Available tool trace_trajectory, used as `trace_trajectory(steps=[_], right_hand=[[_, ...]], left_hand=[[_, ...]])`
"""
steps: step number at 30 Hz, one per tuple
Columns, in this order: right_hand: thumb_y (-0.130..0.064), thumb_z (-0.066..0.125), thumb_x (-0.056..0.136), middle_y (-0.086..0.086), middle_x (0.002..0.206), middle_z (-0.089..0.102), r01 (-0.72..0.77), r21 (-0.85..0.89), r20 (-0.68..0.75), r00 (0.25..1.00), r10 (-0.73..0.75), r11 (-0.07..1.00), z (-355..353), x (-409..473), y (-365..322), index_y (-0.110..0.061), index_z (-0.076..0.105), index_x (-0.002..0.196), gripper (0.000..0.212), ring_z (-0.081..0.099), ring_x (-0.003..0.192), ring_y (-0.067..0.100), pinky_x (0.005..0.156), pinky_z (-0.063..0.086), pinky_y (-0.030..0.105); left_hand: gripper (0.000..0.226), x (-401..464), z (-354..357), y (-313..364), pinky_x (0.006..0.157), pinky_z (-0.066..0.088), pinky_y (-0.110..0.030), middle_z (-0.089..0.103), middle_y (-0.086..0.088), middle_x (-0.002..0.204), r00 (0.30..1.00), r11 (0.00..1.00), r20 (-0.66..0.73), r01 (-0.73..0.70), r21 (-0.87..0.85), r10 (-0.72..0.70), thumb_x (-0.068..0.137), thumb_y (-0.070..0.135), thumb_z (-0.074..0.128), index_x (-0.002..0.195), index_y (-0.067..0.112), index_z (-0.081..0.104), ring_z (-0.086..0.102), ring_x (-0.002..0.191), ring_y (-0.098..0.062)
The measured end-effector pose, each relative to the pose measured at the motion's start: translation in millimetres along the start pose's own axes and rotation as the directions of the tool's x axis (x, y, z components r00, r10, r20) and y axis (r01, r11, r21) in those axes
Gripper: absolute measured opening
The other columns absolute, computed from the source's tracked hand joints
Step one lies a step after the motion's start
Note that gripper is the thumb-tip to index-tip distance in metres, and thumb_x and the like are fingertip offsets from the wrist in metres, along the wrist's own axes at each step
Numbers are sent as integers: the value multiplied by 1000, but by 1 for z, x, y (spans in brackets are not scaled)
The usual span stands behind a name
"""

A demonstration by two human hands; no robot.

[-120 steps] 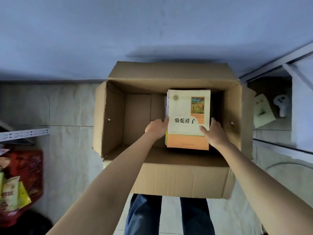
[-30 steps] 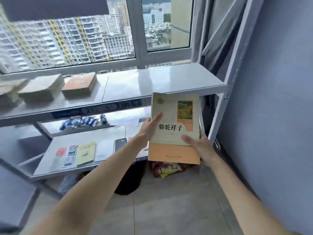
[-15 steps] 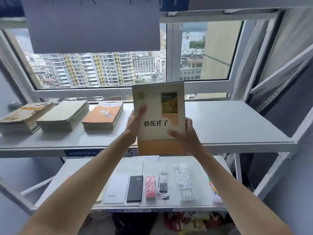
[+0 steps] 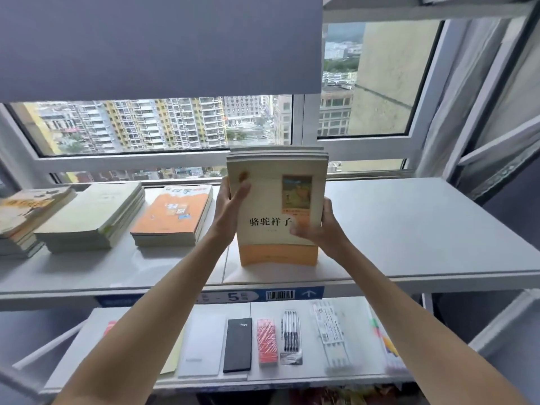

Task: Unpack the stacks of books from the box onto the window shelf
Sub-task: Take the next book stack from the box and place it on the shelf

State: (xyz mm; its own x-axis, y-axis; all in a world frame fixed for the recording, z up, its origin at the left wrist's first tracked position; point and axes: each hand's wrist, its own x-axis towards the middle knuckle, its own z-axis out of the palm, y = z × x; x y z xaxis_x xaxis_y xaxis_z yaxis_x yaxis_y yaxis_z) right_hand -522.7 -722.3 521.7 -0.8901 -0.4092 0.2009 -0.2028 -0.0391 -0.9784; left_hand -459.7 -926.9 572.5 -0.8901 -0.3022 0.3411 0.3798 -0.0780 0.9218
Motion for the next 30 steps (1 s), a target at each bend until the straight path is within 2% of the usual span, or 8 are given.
trace_trajectory(steps=[4, 8, 10, 14, 19, 22, 27, 30], right_hand=[[3, 85, 61, -3, 106, 66, -33, 70, -43, 998, 36, 997, 7, -7, 18, -18, 40, 121, 77, 70, 97, 14, 69, 60, 30], [0, 87, 62, 3, 110, 65, -30, 68, -139, 989, 39, 997, 15, -2, 17, -19, 44, 117, 72, 66, 105, 25, 77, 61, 40], [-7, 88, 59, 4, 112, 64, -9, 64, -149, 989, 18, 998, 15, 5, 12, -21, 44, 116, 74, 65, 108, 25, 79, 61, 44], [-9, 87, 56, 9, 118, 62, -32, 75, -137, 990, 42, 997, 17, 6, 19, -17, 41, 122, 80, 61, 114, 32, 83, 57, 56], [-6, 86, 63, 5, 114, 64, -68, 63, -144, 987, 76, 996, 18, 8, 25, -16, 40, 125, 78, 64, 110, 29, 86, 57, 53], [1, 82, 70, 14, 120, 62, -89, 110, -97, 990, 99, 990, 20, 17, 13, -8, 39, 132, 75, 64, 111, 31, 88, 57, 49], [-6, 75, 80, 19, 125, 64, -307, 103, 11, 951, 308, 946, 25, 51, -10, 0, 51, 130, 56, 66, 108, 32, 92, 55, 46], [-9, 72, 83, 14, 104, 72, -462, 58, 77, 886, 457, 885, 30, 71, -13, 0, 64, 118, 38, 71, 79, 21, 65, 60, 29]], left_hand=[[95, -2, -5, -9, 79, 58, -31, 63, -5, 104, 999, 1000, 34, -19, 23, 18, 49, 67, 83, 118, 15, 46, 69, 89, -11], [60, -3, 5, -24, 75, 58, -38, 67, -9, 104, 996, 1000, -89, -22, -23, 20, 65, 39, 82, 113, 18, 52, 70, 89, -21], [48, 10, 5, -19, 74, 59, -40, 68, -6, 100, 992, 999, -123, -34, -22, 31, 68, 36, 79, 106, 23, 55, 69, 87, -22], [54, 15, -2, -31, 80, 59, -48, 71, -9, 101, 996, 1000, -93, -1, 21, 3, 66, 38, 81, 110, 18, 56, 70, 91, -28], [50, 15, -6, -42, 78, 60, -47, 74, -3, 99, 991, 997, -129, 49, 51, -42, 64, 43, 83, 104, 27, 57, 72, 91, -28], [56, 32, -8, -37, 79, 60, -46, 74, -8, 103, 988, 991, -136, 89, 104, -75, 67, 45, 82, 111, 18, 59, 72, 94, -30], [70, 77, -20, -29, 84, 59, -45, 73, -14, 106, 908, 867, -162, 417, 273, -386, 72, 56, 77, 118, 5, 62, 72, 93, -33], [64, 97, -32, -42, 91, 56, -40, 72, -15, 111, 822, 761, -189, 568, 314, -537, 79, 54, 73, 116, 2, 67, 70, 99, -31]])
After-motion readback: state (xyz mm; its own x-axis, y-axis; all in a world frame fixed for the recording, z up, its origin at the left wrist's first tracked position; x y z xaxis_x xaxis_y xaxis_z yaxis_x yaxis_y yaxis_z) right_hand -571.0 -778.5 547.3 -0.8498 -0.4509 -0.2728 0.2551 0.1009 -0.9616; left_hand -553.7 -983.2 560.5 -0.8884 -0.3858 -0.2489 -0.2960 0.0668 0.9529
